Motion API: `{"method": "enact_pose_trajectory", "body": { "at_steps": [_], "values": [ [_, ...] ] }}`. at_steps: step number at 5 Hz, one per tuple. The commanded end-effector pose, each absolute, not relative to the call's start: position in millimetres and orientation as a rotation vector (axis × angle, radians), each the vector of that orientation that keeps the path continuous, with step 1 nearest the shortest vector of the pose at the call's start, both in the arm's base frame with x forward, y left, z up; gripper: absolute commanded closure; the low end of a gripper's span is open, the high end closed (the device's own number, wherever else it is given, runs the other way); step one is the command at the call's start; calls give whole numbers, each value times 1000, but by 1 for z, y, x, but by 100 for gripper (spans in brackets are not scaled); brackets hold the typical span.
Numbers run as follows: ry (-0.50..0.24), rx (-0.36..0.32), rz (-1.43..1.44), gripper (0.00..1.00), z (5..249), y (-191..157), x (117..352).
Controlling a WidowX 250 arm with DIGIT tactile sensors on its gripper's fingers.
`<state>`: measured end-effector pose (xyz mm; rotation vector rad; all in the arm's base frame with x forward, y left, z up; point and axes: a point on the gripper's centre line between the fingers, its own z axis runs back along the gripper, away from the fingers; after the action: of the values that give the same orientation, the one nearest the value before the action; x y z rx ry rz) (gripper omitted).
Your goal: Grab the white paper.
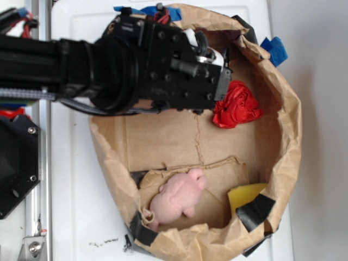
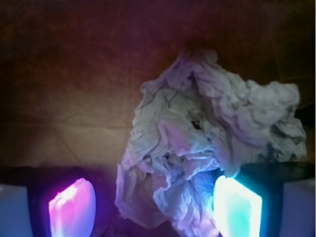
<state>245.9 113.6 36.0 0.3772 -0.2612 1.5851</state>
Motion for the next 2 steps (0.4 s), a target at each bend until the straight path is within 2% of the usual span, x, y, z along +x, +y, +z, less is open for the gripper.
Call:
{"method": "enact_pose_trajectory", "body": {
  "at_steps": [1,2],
  "values": [
    [-310,346,1590,100,50,118,243],
    [-311,338,1590,100,48,118,237]
  ]
}}
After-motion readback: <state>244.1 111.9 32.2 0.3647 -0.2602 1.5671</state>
